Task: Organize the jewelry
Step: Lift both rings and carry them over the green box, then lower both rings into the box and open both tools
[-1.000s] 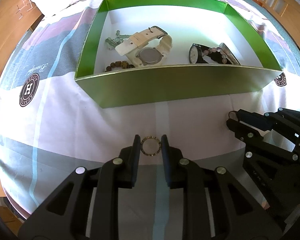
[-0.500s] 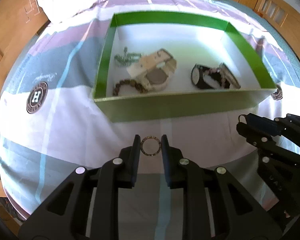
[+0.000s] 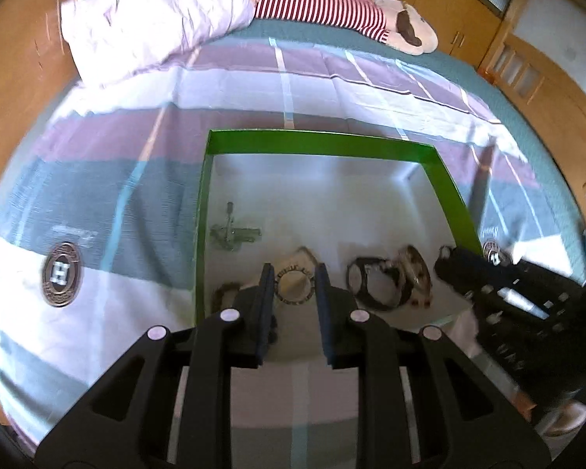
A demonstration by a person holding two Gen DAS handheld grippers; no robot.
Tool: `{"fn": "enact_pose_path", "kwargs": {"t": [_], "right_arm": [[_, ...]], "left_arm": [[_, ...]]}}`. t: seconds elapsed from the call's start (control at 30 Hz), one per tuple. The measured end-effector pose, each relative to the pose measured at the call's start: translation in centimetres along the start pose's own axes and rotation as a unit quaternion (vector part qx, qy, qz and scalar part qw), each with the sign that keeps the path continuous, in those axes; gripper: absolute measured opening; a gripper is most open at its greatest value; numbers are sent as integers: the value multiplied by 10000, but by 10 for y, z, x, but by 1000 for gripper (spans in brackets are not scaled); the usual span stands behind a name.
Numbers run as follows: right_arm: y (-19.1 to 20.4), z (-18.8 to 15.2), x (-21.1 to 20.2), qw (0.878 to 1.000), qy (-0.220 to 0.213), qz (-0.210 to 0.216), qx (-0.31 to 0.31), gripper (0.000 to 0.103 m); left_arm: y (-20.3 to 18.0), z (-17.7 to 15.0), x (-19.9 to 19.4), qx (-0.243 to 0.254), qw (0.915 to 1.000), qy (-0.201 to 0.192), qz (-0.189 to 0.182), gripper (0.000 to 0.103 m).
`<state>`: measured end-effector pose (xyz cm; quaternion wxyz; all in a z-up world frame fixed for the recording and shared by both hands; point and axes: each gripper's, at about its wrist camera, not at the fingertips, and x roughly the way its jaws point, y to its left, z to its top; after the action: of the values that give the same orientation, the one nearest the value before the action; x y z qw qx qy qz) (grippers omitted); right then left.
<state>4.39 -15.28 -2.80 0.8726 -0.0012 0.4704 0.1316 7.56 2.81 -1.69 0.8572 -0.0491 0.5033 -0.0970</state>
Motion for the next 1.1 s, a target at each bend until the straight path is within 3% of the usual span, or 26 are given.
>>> {"fn": "enact_pose_path", "kwargs": {"t": [0.13,0.2,0.23,0.3,0.33,0.4,0.47,0.53,0.6,0.73,1.1], "right_arm": [[-7,1,18,9997,187,-155,104,20],[-10,1,15,9993,221,-243,168,34],[-9,1,10,9994,148,-255,177,49],[-8,-1,-6,9991,-156,-348,180,67],[-6,-2,-13,9987,-265,-395,175,73],[-2,-5,-30,9969,-515,-583,141,82],[0,-11,-42,9941,-725,-797,103,95],[3,-17,-49,9915,-849,-988,56,101],[4,-20,-51,9902,-826,-1123,-1,102],[4,-22,-46,9867,-806,-1414,-54,102],[3,-23,-39,9878,-669,-1406,3,102]], "left_arm": [[10,0,27,-244,9989,379,-153,21],[13,-2,33,-344,9975,542,-285,22],[14,-2,34,-386,9972,548,-326,28],[14,-3,28,-379,9979,418,-303,49],[12,-3,23,-344,9987,295,-229,58],[8,-6,14,-236,9997,52,8,63],[1,-13,2,-12,9982,-326,512,76],[-4,-21,-6,176,9936,-610,939,80],[-10,-27,-9,347,9898,-687,1196,91],[-17,-32,-13,461,9918,-626,1017,96],[-21,-34,-17,427,9936,-615,851,99]]}}
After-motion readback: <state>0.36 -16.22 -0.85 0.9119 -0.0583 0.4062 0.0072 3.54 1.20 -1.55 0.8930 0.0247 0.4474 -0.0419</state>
